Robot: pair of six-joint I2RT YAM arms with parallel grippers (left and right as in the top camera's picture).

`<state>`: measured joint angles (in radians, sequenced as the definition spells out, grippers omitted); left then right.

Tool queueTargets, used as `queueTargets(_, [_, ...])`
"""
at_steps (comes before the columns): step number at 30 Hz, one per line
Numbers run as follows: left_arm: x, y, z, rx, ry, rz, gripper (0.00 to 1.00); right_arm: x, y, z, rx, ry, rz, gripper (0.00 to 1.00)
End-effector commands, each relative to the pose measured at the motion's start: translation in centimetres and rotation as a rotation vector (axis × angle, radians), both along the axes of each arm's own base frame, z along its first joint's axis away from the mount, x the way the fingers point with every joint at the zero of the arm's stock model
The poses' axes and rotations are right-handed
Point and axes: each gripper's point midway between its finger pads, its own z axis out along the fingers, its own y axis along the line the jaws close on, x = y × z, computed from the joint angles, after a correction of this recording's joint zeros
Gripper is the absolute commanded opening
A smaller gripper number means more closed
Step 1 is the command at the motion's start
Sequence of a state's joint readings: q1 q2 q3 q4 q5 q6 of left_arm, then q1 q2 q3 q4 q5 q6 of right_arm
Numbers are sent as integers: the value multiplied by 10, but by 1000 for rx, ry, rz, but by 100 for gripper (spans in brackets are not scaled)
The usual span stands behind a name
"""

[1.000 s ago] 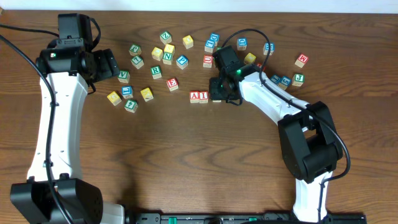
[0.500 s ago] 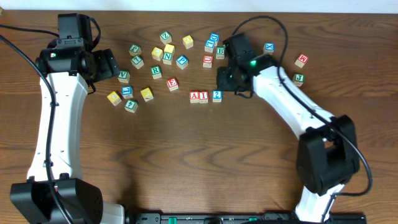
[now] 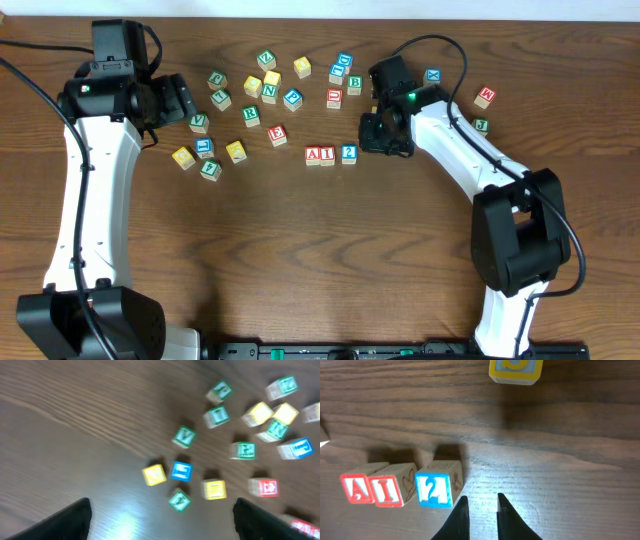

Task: Spell out AI2

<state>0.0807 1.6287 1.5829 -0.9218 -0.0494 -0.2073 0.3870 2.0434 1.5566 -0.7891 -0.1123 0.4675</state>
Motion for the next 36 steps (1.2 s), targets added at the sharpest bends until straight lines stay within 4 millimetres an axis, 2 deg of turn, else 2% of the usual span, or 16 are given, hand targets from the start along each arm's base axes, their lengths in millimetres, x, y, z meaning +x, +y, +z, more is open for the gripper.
queueTargets(1, [-3,-23,-19,-140,33,-5,56,-2,1,-18,10,44,-14,11])
queueTargets(5, [-9,-31,-45,-167,102,25,12,-3,0,-27,3,61,-15,10])
queueTargets(6, [-10,-34,-49,-168,115,18,8,-3,0,-27,3,62,-16,10])
queueTargets(14, [-18,-99,-83,-249,215,-134,8,-3,1,-37,5,80,-24,10])
queueTargets(18, [-20,-134,-111,-306,248,-207,7,-2,1,-37,6,76,-24,11])
queueTargets(19, [-21,-144,-123,-325,264,-206,8,-1,1,-37,7,73,-24,11])
queueTargets(22, [-20,-162,-138,-375,281,-241,8,-1,2,-37,9,70,-24,11])
queueTargets(27, [-16,-190,-161,-449,310,-289,8,1,2,-37,12,64,-24,12])
queueTargets(36, [-16,-211,-198,-490,368,-312,8,-1,1,-43,12,64,-24,13])
